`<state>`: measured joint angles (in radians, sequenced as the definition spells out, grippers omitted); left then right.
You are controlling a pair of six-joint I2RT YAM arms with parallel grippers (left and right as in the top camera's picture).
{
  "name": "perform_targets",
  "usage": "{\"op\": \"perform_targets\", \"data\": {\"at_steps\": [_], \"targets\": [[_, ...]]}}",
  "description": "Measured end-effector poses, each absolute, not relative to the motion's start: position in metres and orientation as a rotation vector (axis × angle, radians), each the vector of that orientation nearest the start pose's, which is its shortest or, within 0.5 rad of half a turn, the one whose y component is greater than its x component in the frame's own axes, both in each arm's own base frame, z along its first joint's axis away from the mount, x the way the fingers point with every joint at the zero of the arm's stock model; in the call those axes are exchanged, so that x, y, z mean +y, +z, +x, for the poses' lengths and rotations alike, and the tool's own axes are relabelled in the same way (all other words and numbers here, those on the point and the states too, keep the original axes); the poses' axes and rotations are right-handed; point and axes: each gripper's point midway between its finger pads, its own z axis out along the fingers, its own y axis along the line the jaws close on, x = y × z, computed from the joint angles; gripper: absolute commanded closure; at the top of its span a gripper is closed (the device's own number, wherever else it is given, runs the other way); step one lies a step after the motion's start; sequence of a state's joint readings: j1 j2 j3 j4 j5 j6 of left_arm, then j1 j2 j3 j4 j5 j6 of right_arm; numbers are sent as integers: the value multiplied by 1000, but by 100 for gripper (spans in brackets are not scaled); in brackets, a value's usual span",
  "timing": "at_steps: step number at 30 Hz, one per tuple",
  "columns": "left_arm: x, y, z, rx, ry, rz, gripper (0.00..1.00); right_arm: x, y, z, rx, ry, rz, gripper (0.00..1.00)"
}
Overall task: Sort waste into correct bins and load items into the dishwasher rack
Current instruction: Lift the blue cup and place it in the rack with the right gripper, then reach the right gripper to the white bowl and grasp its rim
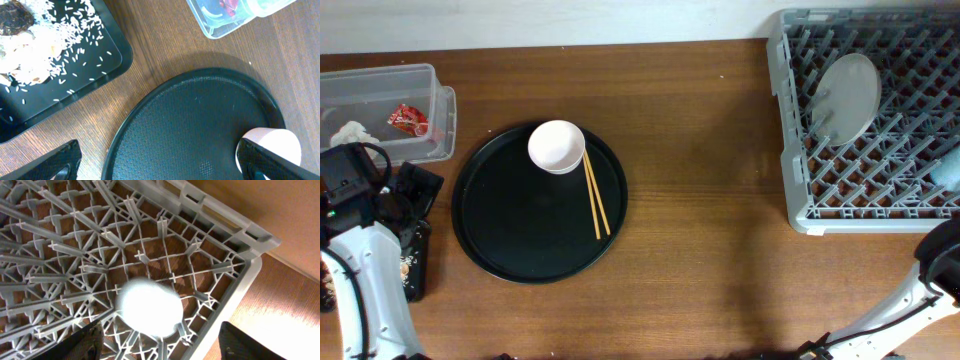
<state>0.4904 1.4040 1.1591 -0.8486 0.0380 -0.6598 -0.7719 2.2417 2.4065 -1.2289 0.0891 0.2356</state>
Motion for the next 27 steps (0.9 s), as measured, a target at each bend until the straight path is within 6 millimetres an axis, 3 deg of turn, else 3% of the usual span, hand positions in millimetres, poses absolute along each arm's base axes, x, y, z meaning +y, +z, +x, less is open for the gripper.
{"op": "perform_targets", "data": {"at_steps": [5,7,9,11,13,14,15,16,17,18,19,22,23,24,27], "targets": [[155,154,304,2245,-105,-1440,1,-365,200,379,2367,-247,1289,27],[155,154,304,2245,-105,-1441,1,-345,207,401,2366,-141,1215,27],[155,154,304,2245,-105,-1440,1,-301,245,443,2307,33,1028,27],[155,154,304,2245,-105,-1440,1,-247,295,470,2239,148,867,27],[155,154,304,2245,-105,-1440,1,-135,377,486,2153,314,569,27],[155,154,304,2245,-105,-1440,1,-81,403,484,2133,388,435,26],[155,154,304,2245,-105,-1440,1,-31,418,481,2129,458,317,24],[155,154,304,2245,-105,-1440,1,11,421,480,2142,513,219,24],[155,154,304,2245,-105,-1440,1,66,415,481,2176,579,97,26],[155,154,304,2245,-105,-1441,1,98,405,483,2202,608,28,28],[155,154,304,2245,-105,-1440,1,158,369,487,2287,647,-89,30],[155,154,304,2244,-105,-1440,1,245,292,500,2419,658,-219,49],[155,154,304,2245,-104,-1441,1,274,262,502,2462,670,-251,51],[155,154,304,2245,-106,-1441,1,314,210,497,2548,679,-293,51],[155,154,304,2245,-105,-1440,1,372,132,475,2680,691,-338,51]]}}
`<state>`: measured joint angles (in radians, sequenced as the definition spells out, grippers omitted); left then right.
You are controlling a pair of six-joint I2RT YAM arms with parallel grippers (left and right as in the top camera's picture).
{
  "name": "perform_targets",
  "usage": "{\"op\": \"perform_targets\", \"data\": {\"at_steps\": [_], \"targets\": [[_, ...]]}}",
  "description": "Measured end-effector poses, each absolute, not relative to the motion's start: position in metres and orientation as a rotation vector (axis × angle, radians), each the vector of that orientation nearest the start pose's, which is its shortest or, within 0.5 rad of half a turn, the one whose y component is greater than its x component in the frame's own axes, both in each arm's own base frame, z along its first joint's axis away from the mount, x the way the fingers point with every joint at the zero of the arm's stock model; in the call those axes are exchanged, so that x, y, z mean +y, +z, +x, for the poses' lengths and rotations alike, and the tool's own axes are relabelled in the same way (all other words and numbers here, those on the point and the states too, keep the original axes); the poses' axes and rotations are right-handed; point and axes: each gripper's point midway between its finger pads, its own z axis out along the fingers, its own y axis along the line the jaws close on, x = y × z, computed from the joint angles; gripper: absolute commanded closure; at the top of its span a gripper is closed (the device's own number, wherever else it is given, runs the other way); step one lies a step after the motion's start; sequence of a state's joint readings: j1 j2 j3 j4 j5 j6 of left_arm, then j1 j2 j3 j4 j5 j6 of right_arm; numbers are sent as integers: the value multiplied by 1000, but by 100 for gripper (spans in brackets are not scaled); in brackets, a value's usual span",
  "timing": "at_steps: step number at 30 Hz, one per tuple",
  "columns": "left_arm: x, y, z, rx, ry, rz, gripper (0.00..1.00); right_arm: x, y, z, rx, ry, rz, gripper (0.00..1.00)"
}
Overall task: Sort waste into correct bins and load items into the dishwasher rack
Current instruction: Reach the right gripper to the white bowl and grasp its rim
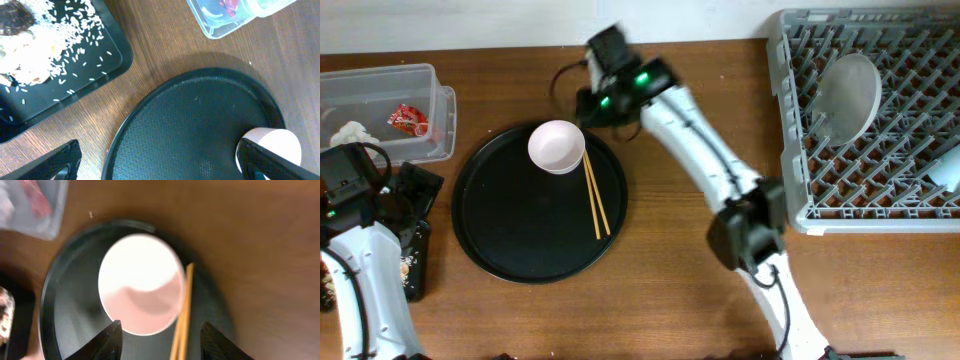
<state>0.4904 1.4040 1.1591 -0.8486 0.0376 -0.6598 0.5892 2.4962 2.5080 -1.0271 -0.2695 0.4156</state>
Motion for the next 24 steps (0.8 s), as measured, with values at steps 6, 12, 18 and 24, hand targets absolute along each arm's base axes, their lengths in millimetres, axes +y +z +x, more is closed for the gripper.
{"op": "perform_targets", "data": {"at_steps": [6,12,18,24], "targets": [[155,154,304,2245,-105,-1440,1,403,107,450,2760,690,-229,60],[155,154,304,2245,-105,-1441,1,404,61,437,2870,572,-110,60],[155,154,304,2245,-105,-1440,1,402,60,437,2873,558,-96,59],[155,154,304,2245,-105,-1440,1,398,49,444,2858,511,-27,62]]}}
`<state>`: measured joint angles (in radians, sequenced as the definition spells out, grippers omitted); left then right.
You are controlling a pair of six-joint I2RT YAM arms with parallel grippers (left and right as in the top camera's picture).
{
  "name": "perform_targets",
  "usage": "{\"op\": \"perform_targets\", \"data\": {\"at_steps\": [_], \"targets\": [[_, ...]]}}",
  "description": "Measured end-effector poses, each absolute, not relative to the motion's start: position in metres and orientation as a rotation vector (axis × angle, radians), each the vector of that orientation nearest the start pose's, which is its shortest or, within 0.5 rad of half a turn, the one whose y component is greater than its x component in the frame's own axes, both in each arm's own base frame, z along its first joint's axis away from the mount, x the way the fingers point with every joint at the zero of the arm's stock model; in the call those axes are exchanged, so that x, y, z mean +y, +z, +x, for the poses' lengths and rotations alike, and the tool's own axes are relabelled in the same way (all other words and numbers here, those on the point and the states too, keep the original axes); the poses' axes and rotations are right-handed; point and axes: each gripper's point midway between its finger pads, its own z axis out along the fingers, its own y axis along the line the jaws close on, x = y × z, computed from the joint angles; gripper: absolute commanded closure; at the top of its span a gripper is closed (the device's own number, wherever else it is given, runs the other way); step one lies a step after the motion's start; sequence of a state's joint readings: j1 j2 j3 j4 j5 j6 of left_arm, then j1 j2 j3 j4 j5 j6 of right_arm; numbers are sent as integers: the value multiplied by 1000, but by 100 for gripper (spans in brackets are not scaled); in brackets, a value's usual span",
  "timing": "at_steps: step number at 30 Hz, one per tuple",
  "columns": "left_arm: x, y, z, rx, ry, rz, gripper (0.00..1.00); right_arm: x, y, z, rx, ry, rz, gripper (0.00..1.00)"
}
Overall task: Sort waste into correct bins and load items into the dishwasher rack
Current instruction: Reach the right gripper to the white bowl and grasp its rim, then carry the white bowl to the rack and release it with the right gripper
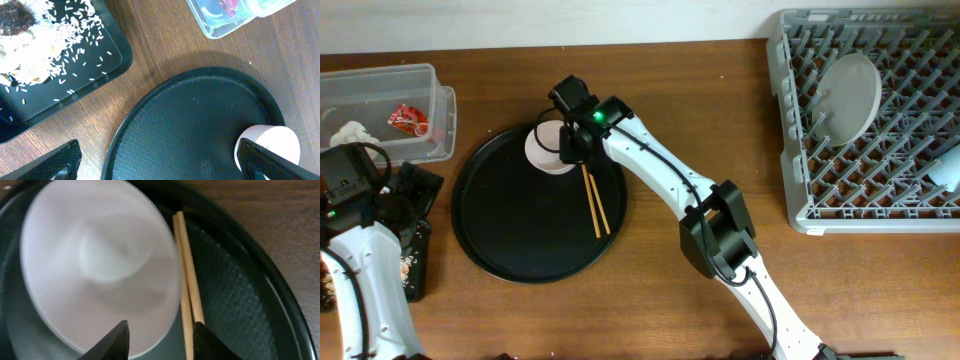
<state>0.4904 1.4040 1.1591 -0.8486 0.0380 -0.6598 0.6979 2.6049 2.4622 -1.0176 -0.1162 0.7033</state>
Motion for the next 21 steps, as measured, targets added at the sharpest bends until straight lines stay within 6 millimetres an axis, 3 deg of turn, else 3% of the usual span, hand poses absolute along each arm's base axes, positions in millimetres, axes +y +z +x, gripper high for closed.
{"op": "perform_targets", "data": {"at_steps": [3,5,12,14,17,19,21], "targets": [[155,154,304,2245,-105,-1440,1,397,41,444,2859,496,-10,71],[155,154,304,2245,-105,-1440,1,403,45,450,2829,531,-5,96],[155,154,304,2245,-105,-1440,1,402,45,450,2846,572,2,96],[155,154,304,2245,-105,-1440,1,386,52,459,2854,592,41,96],[155,154,304,2245,-105,-1440,1,347,100,491,2774,671,89,96],[155,154,304,2245,-105,-1440,1,297,176,518,2625,747,102,96],[155,154,304,2245,-105,-1441,1,220,270,537,2414,745,99,96]]}}
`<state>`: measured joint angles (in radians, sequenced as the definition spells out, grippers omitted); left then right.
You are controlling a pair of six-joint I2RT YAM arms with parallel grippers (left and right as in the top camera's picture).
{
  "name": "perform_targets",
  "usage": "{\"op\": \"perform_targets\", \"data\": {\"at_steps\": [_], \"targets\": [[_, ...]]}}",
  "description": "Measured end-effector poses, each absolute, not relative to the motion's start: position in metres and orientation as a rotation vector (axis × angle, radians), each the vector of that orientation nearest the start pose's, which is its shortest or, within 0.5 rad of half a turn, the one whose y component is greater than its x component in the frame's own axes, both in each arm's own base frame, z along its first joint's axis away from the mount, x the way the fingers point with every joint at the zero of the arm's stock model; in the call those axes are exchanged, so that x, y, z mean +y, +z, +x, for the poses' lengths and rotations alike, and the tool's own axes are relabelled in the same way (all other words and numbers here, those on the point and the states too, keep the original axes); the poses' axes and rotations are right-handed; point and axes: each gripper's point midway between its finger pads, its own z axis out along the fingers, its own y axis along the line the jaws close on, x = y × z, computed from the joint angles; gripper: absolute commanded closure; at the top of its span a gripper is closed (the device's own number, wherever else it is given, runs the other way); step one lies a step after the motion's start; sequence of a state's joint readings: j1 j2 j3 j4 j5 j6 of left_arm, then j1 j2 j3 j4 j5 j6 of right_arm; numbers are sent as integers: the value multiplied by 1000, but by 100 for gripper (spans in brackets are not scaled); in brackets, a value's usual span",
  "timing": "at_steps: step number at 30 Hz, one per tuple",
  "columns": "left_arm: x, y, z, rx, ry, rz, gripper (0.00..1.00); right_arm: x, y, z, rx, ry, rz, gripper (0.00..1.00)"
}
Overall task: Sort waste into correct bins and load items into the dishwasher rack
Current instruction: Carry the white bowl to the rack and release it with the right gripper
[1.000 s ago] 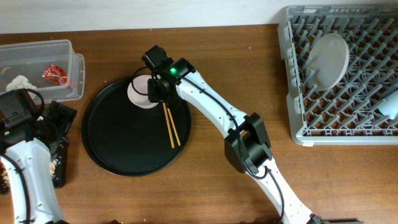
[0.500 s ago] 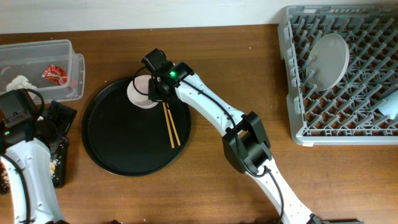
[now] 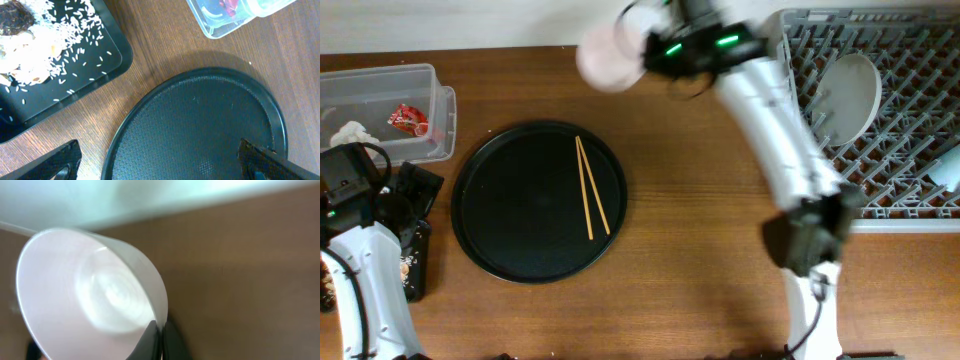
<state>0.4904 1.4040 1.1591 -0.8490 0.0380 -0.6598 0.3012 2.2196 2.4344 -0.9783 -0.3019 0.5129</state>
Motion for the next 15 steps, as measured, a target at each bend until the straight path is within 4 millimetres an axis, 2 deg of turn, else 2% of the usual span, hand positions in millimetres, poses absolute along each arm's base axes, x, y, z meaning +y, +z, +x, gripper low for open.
{"op": "perform_targets", "data": {"at_steps": [1,3,5,6,7,9,13,15], "targets": [[155,154,304,2245,-105,-1440,1,183,306,541,2324,711,100,96],[155,154,304,2245,-105,-1440,1,88,363,542,2177,568,181,96],[155,154,304,2245,-105,-1440,1,-1,385,538,2097,401,309,96],[155,154,304,2245,-105,-1440,1,-27,388,537,2082,344,343,96],[155,154,304,2245,-105,-1440,1,-87,387,531,2062,201,422,96],[155,154,304,2245,-105,-1440,1,-168,380,513,2051,-43,542,96],[155,154,304,2245,-105,-1440,1,-260,371,483,2028,-471,693,96],[155,154,304,2245,-105,-1440,1,-297,351,476,2035,-648,776,96]]}}
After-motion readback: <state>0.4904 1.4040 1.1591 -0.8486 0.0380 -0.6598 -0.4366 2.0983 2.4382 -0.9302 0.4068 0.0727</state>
